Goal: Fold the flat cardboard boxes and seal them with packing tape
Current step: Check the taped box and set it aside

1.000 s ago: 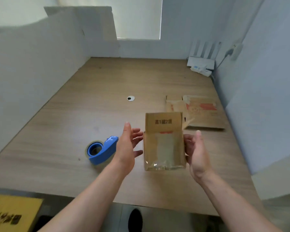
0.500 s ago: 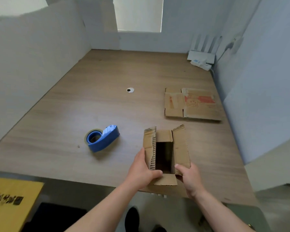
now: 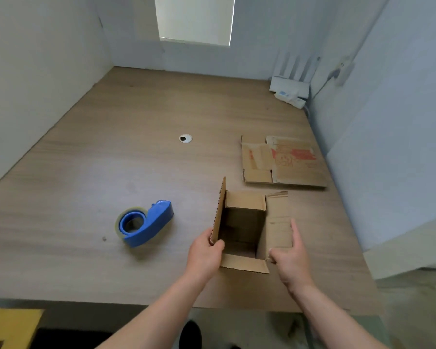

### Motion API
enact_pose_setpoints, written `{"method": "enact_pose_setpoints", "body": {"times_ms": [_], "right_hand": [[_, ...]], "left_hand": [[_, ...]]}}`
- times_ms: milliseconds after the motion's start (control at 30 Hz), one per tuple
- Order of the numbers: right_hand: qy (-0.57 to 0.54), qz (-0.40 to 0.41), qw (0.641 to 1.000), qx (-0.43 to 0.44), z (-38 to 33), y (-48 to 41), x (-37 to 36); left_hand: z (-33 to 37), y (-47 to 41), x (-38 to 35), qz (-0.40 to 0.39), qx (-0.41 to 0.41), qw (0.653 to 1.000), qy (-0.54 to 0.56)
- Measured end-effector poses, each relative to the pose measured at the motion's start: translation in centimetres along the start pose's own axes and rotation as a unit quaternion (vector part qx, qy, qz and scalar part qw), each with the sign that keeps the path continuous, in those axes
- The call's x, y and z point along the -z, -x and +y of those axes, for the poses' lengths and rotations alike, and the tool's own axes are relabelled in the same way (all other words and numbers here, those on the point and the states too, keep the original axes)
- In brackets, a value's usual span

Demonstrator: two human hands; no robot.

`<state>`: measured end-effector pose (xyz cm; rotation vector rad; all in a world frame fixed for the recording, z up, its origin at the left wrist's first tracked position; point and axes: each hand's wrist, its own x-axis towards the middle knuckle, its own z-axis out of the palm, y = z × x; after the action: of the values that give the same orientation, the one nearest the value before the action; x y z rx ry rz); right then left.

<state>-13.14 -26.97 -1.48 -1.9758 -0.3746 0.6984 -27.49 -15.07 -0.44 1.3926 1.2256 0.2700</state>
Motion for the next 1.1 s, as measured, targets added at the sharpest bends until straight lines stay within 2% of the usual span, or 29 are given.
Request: {"method": "enact_pose_setpoints", "body": {"times_ms": [67,100,167,200,300,367,433,600,700,767,900,967,1033,1067,1100], "right_hand": [[0.114,0.021,0.992,0.043,-1.4,-0.5,-0.5],[0.208,0.029,0.975,0.073,-2.1,-0.9,-0.5],[0.389,0.034,0.911,0.131,-3.5,-1.8,-0.3],[0.445,0.023,0.881,0.157,-4.2,-2.4,-0.2],[0.517,-0.042,0.824,0.227,-6.3,-4.7,0.0],[0.545,-0.104,0.804,0.214,-7.2,-6.3,-0.1],[0.544,-0.145,0.804,0.193,-7.7,-7.5,0.0],[0.435,-0.145,0.866,0.197,-9.0,-9.8,0.2],[0.405,-0.146,0.885,0.177,-9.3,-11.4,0.0],[0.433,-0.159,0.87,0.173,-9.2,-12.2,-0.2],[0.566,-0.153,0.786,0.195,-9.2,-13.4,-1.0],[0.591,-0.147,0.767,0.203,-9.4,-13.7,-1.5],[0.59,-0.155,0.766,0.203,-9.5,-13.9,-1.8],[0.572,-0.162,0.778,0.204,-9.5,-13.9,-1.6],[0.531,-0.164,0.805,0.208,-9.4,-13.9,-1.2]], "left_hand": [[0.3,-0.7,0.2,-0.012,-0.012,1.0,-0.025],[0.5,-0.9,0.4,-0.017,-0.019,0.999,-0.037],[0.8,-1.5,0.6,-0.022,-0.033,0.997,-0.061],[0.8,-1.8,0.7,-0.025,-0.038,0.996,-0.071],[0.8,-2.3,0.7,-0.036,-0.048,0.994,-0.09],[0.7,-2.5,0.8,-0.039,-0.048,0.993,-0.099],[0.7,-2.7,0.9,-0.039,-0.045,0.992,-0.108],[0.8,-2.6,0.7,-0.025,-0.034,0.991,-0.125],[1.0,-2.2,0.1,-0.008,-0.026,0.99,-0.139],[1.1,-1.8,-0.4,0.005,-0.021,0.99,-0.14],[1.7,-0.5,-1.8,0.025,-0.018,0.991,-0.127],[1.9,0.0,-2.6,0.038,-0.009,0.992,-0.116],[1.9,0.3,-3.3,0.051,-0.005,0.993,-0.107],[1.9,0.5,-3.6,0.058,-0.001,0.993,-0.1],[1.8,0.7,-3.9,0.064,0.002,0.994,-0.09]]}}
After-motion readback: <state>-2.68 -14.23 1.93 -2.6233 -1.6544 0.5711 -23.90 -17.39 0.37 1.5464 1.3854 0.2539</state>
